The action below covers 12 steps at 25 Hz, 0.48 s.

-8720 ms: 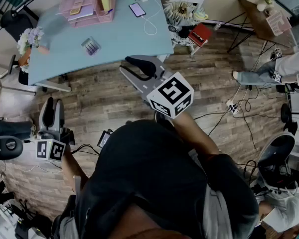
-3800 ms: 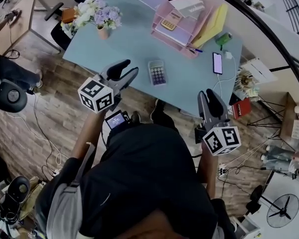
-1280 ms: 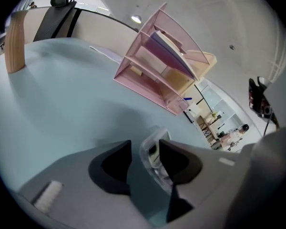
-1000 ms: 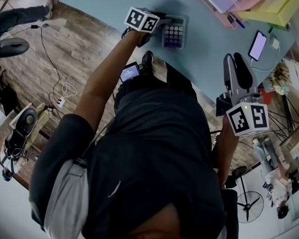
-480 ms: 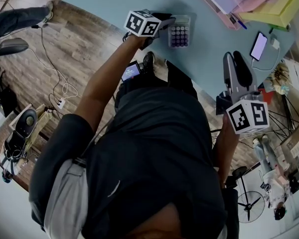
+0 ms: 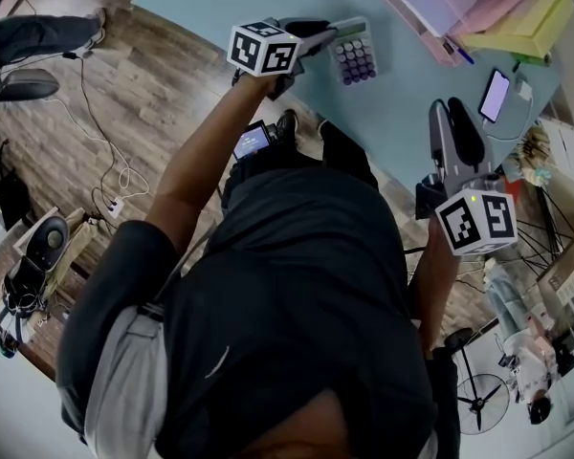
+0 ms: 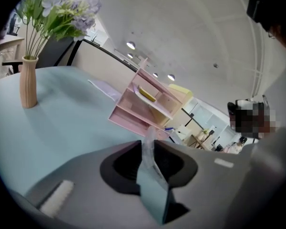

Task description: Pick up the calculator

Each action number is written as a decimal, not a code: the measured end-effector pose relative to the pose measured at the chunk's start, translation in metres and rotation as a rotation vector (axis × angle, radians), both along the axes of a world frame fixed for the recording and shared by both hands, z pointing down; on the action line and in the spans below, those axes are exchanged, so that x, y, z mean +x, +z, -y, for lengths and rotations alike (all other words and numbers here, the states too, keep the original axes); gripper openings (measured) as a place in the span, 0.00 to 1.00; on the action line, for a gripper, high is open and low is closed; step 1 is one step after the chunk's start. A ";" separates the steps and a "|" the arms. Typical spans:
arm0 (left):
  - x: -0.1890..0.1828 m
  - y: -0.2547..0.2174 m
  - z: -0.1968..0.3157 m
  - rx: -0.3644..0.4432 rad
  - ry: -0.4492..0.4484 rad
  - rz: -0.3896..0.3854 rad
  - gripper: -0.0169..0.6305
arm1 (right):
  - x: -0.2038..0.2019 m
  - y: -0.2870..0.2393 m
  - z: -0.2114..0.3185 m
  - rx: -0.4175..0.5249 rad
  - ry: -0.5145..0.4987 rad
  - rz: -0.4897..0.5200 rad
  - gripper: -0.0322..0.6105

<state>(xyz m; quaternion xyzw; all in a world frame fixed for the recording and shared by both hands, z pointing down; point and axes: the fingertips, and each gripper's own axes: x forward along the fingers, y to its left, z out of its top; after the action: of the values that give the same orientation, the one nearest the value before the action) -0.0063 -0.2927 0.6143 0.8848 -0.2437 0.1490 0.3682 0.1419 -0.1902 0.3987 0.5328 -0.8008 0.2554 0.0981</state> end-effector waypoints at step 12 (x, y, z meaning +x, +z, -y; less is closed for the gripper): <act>-0.048 -0.053 0.000 0.074 -0.058 -0.038 0.25 | -0.022 -0.027 -0.005 0.074 -0.010 -0.039 0.20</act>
<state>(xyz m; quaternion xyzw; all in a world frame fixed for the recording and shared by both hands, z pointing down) -0.0546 -0.2925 0.5612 0.8931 -0.2675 0.1123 0.3438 0.1204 -0.1849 0.3714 0.5369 -0.8103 0.2146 0.0952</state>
